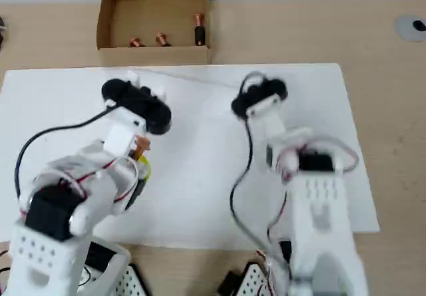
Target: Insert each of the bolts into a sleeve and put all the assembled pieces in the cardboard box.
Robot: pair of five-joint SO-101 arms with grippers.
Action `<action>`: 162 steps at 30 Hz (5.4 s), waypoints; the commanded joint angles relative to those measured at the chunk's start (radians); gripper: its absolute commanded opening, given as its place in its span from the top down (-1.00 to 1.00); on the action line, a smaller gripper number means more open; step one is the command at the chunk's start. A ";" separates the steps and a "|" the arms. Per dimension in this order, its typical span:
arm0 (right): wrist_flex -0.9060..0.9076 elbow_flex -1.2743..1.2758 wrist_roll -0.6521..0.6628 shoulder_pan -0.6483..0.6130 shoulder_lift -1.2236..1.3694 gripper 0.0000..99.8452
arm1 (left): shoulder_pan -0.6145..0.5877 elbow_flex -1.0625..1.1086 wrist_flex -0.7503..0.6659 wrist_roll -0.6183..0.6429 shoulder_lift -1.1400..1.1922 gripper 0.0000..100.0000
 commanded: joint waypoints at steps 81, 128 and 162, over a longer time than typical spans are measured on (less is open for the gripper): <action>0.310 -0.297 0.077 -0.013 0.274 0.59 | -0.129 -0.002 0.078 -0.086 -0.153 0.96; 0.442 -0.650 0.072 0.099 0.539 0.98 | -0.132 -0.002 0.077 -0.086 -0.159 0.97; 0.002 0.200 -0.520 -0.424 -1.121 0.98 | -0.126 0.216 -0.666 0.493 -0.151 0.98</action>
